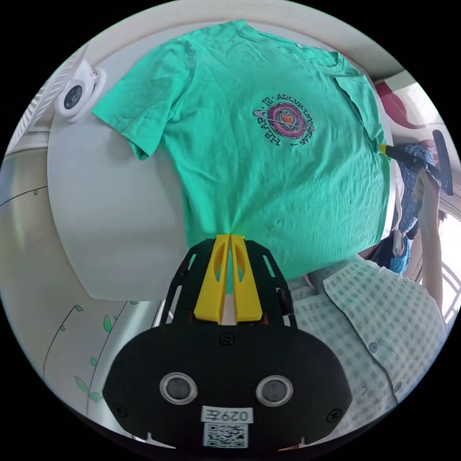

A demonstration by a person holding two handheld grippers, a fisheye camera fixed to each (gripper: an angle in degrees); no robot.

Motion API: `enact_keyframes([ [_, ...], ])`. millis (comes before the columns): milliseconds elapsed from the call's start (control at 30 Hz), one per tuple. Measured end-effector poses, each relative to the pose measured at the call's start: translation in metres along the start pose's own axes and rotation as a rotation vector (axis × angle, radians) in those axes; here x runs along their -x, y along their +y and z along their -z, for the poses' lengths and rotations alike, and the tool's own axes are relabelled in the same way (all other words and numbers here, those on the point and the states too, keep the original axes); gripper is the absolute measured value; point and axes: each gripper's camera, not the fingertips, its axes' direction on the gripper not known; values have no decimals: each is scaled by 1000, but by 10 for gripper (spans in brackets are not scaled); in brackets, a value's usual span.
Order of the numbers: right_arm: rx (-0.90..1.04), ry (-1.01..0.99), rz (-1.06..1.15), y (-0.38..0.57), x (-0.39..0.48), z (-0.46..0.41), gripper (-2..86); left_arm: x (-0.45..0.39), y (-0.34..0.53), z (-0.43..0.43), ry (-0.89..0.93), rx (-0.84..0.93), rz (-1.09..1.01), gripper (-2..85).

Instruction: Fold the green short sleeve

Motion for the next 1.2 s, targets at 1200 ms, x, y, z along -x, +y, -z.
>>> enact_keyframes([
  [1200,-39,44,407,-134,418,-164,97,328,71,34,718,-113,-89,-10],
])
